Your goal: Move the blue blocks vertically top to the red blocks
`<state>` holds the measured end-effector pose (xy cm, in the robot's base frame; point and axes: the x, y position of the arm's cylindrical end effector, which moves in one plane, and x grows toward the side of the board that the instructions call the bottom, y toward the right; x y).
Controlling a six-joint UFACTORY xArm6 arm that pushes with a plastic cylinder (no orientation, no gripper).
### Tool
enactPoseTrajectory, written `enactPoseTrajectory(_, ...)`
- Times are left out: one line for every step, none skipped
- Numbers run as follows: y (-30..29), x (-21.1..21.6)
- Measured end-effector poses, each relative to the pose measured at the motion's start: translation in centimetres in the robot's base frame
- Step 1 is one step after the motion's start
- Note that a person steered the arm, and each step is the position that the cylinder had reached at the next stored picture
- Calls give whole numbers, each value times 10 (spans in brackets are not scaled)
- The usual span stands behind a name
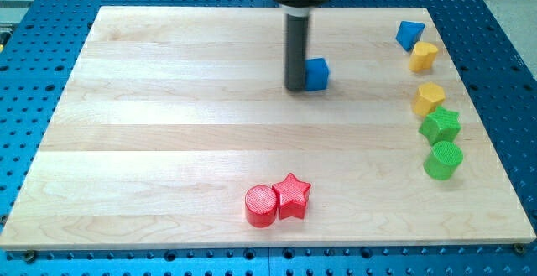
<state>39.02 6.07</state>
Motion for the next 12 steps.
enactPoseTrajectory(-6, -44)
enactPoseTrajectory(60, -122)
enactPoseTrajectory(134, -175)
enactPoseTrajectory(223, -136)
enactPoseTrajectory(232, -109)
enactPoseTrajectory(155, -120)
enactPoseTrajectory(87, -133)
enactPoseTrajectory(-5, -80)
enactPoseTrajectory(13, -93)
enactPoseTrajectory(79, -75)
enactPoseTrajectory(49, -54)
enactPoseTrajectory(9, -69)
